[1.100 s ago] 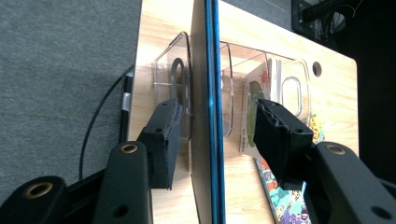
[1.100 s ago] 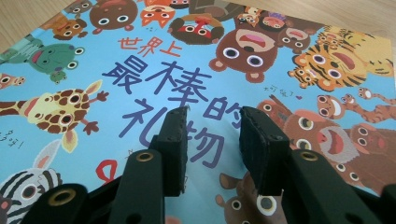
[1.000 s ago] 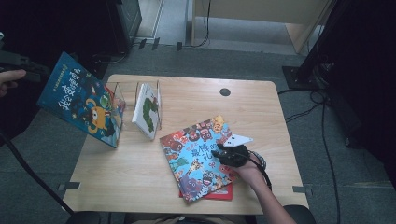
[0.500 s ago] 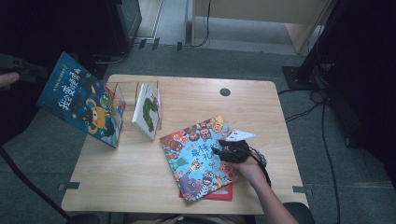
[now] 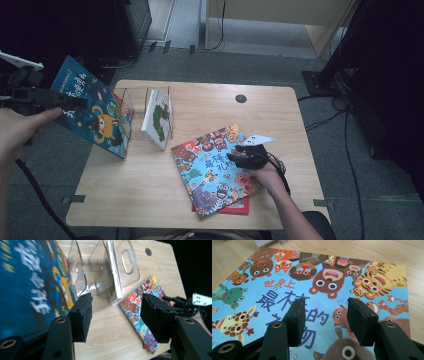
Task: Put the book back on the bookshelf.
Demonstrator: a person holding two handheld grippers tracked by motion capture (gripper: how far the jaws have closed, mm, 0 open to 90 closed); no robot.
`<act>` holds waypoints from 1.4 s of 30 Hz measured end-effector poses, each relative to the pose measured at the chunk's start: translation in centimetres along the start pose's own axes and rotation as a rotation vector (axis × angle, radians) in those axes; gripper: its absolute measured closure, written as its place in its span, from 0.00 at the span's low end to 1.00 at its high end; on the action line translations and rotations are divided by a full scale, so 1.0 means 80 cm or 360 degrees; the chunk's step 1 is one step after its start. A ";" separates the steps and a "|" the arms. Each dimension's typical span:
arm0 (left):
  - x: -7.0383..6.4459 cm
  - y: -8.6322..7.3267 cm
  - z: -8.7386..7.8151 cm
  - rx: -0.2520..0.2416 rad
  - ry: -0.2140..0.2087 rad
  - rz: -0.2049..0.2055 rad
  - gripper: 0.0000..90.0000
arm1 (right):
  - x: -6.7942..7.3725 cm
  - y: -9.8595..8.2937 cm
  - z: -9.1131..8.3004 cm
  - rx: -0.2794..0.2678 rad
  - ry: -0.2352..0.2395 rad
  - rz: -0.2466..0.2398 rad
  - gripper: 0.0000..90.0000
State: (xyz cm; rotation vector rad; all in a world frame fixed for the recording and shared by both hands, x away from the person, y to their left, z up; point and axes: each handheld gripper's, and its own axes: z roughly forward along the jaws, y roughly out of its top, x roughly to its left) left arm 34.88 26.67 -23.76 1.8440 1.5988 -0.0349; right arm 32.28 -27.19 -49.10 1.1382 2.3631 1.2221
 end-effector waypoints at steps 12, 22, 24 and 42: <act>-0.033 -0.041 0.038 0.0007 -0.0055 0.0132 0.48 | -0.002 0.003 0.002 -0.0010 0.0005 -0.0012 0.55; -0.046 -0.071 0.092 0.0061 -0.0073 0.0220 0.48 | 0.000 0.000 0.005 0.0013 0.0005 -0.0023 0.55; -0.047 -0.073 0.099 0.0075 -0.0089 0.0227 0.48 | 0.000 0.000 0.005 0.0011 0.0008 -0.0028 0.55; -0.052 -0.115 0.206 0.0153 -0.0174 0.0343 0.49 | 0.000 -0.004 -0.001 -0.0005 -0.0002 -0.0014 0.55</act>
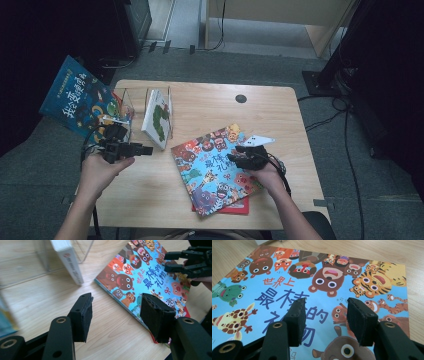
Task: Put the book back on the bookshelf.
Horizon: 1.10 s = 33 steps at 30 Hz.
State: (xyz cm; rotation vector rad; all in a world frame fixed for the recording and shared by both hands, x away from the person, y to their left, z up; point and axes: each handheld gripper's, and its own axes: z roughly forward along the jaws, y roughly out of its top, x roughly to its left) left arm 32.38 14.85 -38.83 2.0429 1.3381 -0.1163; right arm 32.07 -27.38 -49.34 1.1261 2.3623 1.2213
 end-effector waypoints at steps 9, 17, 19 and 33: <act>0.005 -0.010 0.038 0.0031 -0.0040 -0.0003 0.49 | 0.001 -0.005 -0.006 0.0009 -0.0014 0.0021 0.56; 0.006 -0.013 0.067 0.0046 -0.0055 0.0035 0.49 | 0.001 -0.013 -0.011 0.0013 -0.0023 0.0035 0.56; 0.006 -0.013 0.072 0.0054 -0.0054 0.0044 0.49 | 0.001 -0.014 -0.012 0.0010 -0.0027 0.0032 0.56; 0.002 -0.004 0.109 0.0031 -0.0109 0.0081 0.49 | 0.000 -0.033 -0.032 -0.0004 -0.0058 0.0081 0.63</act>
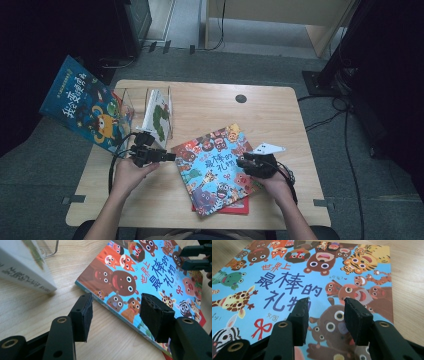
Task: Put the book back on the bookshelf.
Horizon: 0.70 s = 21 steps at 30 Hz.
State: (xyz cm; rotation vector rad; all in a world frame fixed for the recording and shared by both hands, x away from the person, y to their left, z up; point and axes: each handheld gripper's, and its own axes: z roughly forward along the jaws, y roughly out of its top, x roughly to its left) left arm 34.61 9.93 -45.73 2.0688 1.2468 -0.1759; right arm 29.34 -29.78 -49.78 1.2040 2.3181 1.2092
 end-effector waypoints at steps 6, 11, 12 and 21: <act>-0.001 0.000 0.011 0.0012 0.0025 0.0041 0.50 | -0.001 -0.006 -0.007 0.0002 -0.0014 0.0025 0.66; -0.001 0.001 0.019 -0.0003 0.0022 0.0070 0.51 | -0.001 -0.013 -0.015 0.0014 -0.0031 0.0051 0.70; -0.002 0.000 0.020 -0.0006 0.0029 0.0076 0.51 | -0.001 -0.014 -0.016 0.0013 -0.0032 0.0055 0.72; -0.002 -0.001 0.035 0.0009 0.0058 0.0130 0.49 | 0.003 -0.026 -0.026 0.0020 -0.0067 0.0075 0.86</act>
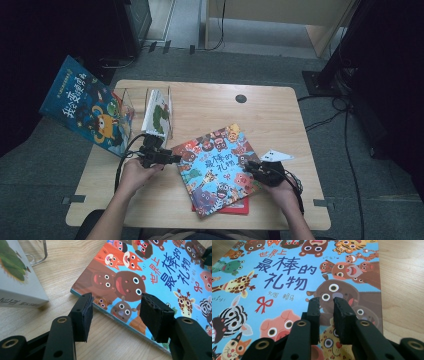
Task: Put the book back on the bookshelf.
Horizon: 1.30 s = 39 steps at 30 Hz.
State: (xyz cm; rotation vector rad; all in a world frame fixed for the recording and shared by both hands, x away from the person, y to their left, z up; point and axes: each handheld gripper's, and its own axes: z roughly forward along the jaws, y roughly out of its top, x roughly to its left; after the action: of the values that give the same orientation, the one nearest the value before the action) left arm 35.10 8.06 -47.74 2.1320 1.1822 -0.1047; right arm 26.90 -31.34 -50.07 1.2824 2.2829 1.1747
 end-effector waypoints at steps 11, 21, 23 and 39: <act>0.002 0.004 0.006 -0.0046 -0.0029 0.0006 0.49 | 0.000 -0.013 -0.013 -0.0016 -0.0054 0.0018 0.93; 0.008 0.012 0.010 -0.0077 -0.0012 0.0033 0.49 | -0.001 -0.021 -0.021 -0.0029 -0.0075 0.0046 0.92; 0.009 0.015 0.013 -0.0070 -0.0020 0.0033 0.49 | 0.000 -0.021 -0.021 -0.0032 -0.0074 0.0051 0.91; 0.009 0.023 0.019 -0.0095 0.0003 0.0072 0.48 | 0.000 -0.023 -0.023 -0.0039 -0.0076 0.0055 0.92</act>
State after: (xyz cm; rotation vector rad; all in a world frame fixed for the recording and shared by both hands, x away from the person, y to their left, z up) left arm 37.34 7.05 -48.17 2.1054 1.1235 -0.0467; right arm 24.77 -32.85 -50.35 1.3315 2.2147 1.1670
